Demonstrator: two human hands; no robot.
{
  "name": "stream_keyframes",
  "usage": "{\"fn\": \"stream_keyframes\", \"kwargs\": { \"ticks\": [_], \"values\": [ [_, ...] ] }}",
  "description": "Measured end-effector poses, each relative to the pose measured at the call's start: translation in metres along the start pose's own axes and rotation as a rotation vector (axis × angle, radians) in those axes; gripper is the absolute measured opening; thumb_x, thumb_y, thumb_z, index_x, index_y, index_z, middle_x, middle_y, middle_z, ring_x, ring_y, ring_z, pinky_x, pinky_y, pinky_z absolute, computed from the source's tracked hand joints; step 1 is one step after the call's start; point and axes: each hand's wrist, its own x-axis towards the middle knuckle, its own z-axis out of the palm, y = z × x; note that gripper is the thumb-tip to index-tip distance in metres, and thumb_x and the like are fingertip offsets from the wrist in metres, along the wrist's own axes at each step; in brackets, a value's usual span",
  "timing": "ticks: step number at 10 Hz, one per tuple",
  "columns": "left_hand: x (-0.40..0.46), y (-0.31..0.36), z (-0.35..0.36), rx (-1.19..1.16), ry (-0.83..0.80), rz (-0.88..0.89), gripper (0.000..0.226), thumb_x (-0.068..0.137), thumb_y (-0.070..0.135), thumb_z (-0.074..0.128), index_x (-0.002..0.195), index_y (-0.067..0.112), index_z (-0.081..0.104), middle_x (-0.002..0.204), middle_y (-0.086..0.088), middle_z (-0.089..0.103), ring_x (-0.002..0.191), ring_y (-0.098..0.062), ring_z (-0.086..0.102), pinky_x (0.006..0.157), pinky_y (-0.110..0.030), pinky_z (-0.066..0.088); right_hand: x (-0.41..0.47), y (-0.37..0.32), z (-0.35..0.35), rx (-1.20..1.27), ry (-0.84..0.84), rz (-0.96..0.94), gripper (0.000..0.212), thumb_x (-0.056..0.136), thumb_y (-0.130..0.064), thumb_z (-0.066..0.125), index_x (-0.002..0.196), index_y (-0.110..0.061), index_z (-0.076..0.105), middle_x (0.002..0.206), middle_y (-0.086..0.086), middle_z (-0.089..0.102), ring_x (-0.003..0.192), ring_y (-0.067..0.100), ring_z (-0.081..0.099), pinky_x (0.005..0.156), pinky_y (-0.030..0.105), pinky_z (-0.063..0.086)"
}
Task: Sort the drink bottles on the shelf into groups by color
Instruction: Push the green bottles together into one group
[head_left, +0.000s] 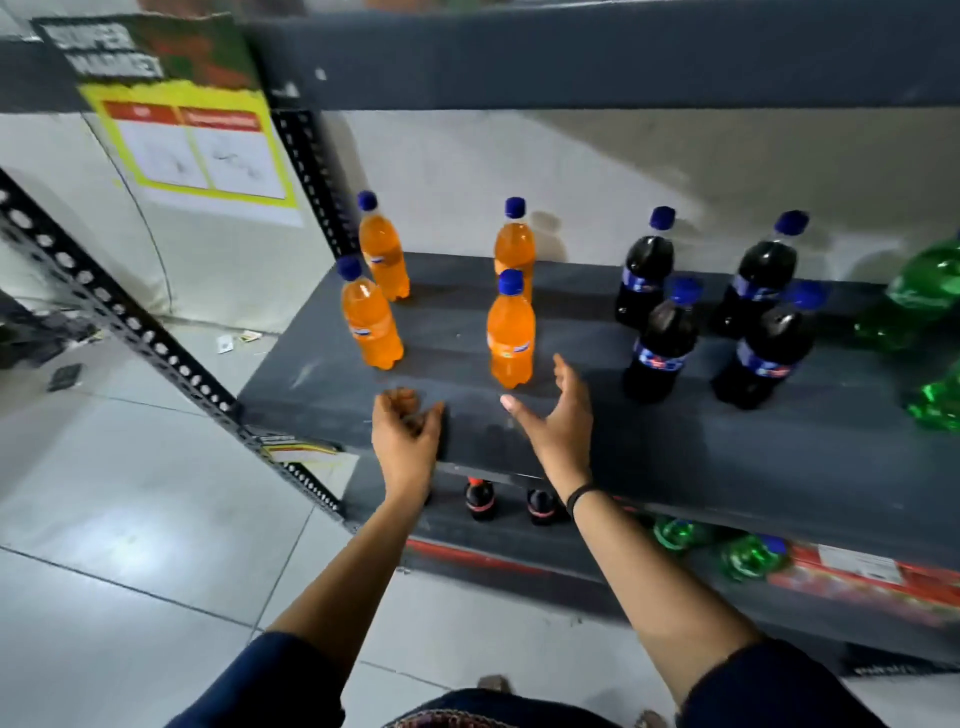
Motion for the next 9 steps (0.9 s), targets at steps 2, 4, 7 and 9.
{"fn": "stream_keyframes", "kwargs": {
  "ticks": [2,4,7,9],
  "values": [
    [0.073,-0.010,-0.020,-0.016,0.023,-0.091,0.080,0.072,0.015,0.077,0.136,0.006,0.031,0.139,-0.015,0.040,0.123,-0.026,0.046,0.107,-0.041,0.039,0.035,-0.013,0.031,-0.033,-0.033,0.010,0.079,0.070,-0.019,0.081,0.136,-0.006,0.038,0.134,0.016,0.052,0.122,0.029,0.052,0.102,0.042,0.044],
    [0.112,-0.013,-0.017,0.040,-0.120,-0.097,0.074,0.071,0.016,0.076,0.133,0.017,0.036,0.134,-0.010,0.054,0.119,-0.026,0.053,0.098,-0.034,0.043,0.041,-0.013,0.042,-0.084,0.011,0.075,0.064,0.070,-0.019,0.081,0.124,-0.007,0.048,0.119,0.016,0.063,0.107,0.032,0.061,0.094,0.044,0.049],
    [0.116,-0.016,-0.012,0.073,-0.085,-0.153,0.055,0.071,0.027,0.076,0.116,0.022,0.046,0.119,-0.008,0.063,0.105,-0.029,0.059,0.088,-0.035,0.044,0.039,-0.025,0.058,-0.145,0.182,0.096,0.067,0.059,-0.037,0.086,0.110,-0.010,0.051,0.108,0.013,0.067,0.096,0.032,0.065,0.084,0.044,0.054],
    [0.105,-0.012,-0.019,0.110,-0.106,-0.118,0.070,0.075,0.021,0.073,0.135,0.019,0.035,0.133,-0.010,0.056,0.119,-0.030,0.053,0.102,-0.043,0.042,0.032,-0.027,0.051,-0.144,0.152,0.069,0.084,0.058,-0.039,0.086,0.125,-0.009,0.045,0.124,0.014,0.058,0.111,0.031,0.058,0.092,0.046,0.051]
  ]
}}
